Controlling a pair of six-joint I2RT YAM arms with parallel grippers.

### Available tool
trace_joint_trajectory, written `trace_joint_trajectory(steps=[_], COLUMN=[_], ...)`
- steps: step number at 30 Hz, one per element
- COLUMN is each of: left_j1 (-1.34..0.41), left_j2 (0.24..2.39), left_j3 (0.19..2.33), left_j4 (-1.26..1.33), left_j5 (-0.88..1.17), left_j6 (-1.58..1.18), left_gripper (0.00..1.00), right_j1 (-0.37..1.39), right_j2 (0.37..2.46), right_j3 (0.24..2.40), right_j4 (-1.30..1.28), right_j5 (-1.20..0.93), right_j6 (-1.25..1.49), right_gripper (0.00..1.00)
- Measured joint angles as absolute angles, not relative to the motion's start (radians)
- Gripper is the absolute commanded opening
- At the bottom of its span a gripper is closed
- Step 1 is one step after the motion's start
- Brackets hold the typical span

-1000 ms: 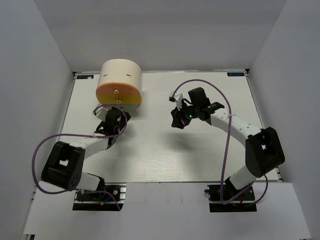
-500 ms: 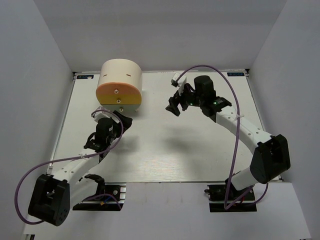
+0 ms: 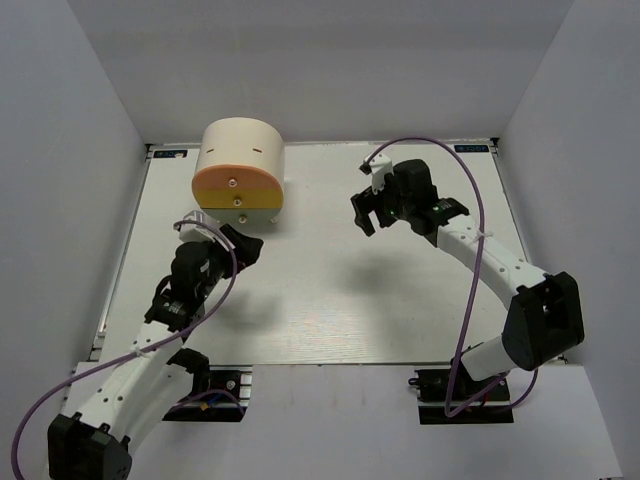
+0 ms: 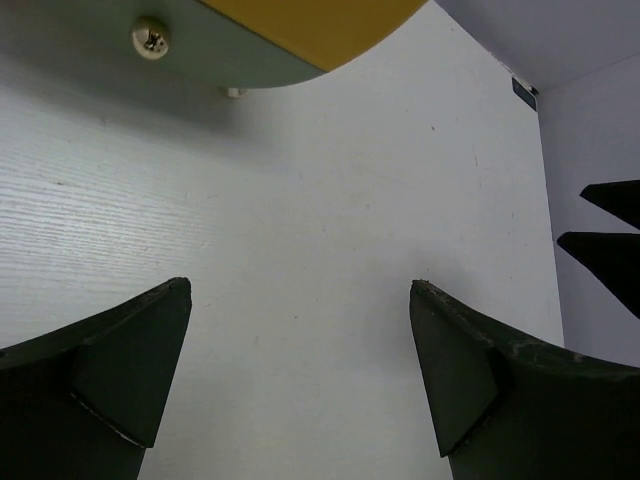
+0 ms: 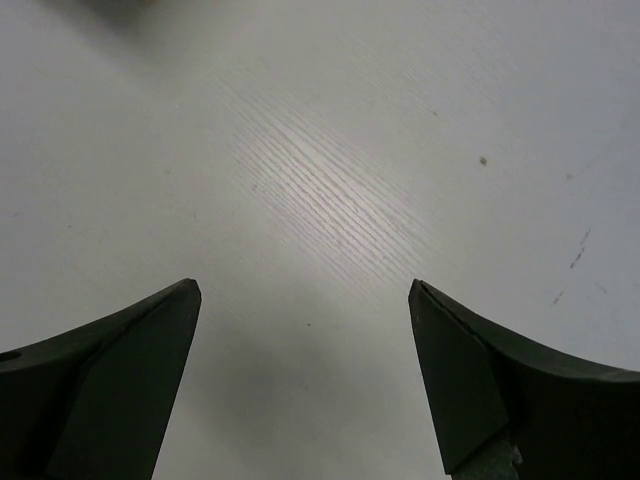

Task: Sort the stationery into containers
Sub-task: Reset both arms

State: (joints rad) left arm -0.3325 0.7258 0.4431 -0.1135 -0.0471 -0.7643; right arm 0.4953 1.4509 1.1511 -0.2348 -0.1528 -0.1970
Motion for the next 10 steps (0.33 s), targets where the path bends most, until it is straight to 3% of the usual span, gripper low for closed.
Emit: trace_joint_trajectory(steps=[10], left_j1=[-0.332], left_j2=[0.626], left_j3=[0.505], left_j4=[-0.244], left_j5=[-0.050], left_j6=[-0.691], left_gripper=[1.00], right_j1=[0.493], right_j2=[1.463], right_j3=[1.163], right_j4=[-0.305], right_j5=[-0.035], right_j6=[-0.173], right_gripper=[0.90])
